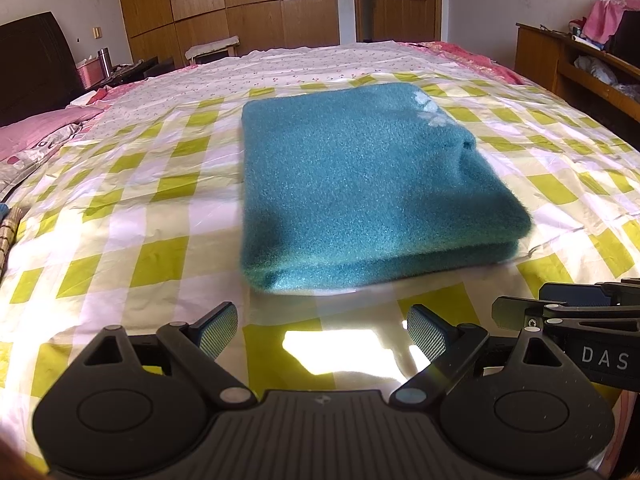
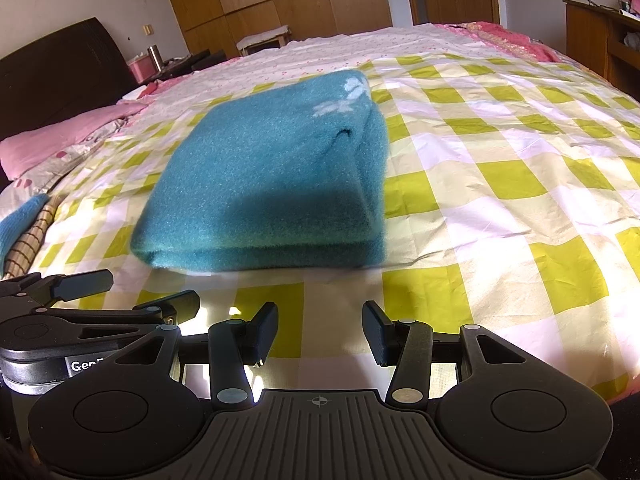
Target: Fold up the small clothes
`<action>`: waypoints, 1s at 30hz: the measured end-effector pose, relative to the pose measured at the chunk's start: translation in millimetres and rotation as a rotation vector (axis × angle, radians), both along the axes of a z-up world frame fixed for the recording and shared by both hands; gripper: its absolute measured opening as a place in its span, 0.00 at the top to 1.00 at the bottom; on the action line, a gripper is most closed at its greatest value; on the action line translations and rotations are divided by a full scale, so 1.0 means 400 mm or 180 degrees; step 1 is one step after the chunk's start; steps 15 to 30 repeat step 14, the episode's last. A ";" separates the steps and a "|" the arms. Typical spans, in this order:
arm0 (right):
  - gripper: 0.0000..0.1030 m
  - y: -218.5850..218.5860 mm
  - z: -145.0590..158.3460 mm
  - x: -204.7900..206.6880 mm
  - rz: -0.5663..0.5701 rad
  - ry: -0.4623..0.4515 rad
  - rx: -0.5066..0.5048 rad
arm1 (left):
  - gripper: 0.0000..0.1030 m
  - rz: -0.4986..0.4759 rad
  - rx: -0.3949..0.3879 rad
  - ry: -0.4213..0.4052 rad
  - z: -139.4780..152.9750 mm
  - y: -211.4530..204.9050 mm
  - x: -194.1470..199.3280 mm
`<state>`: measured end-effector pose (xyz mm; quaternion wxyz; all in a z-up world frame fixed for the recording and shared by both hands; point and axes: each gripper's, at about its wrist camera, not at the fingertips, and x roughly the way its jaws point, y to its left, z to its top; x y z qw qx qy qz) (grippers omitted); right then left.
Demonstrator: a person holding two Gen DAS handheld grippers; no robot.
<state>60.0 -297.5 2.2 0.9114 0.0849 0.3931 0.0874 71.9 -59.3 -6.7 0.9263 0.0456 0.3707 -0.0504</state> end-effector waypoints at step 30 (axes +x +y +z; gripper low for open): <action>0.55 -0.001 0.001 0.001 0.0000 0.0001 -0.0001 | 0.06 0.0001 0.0003 0.0007 -0.003 -0.004 0.000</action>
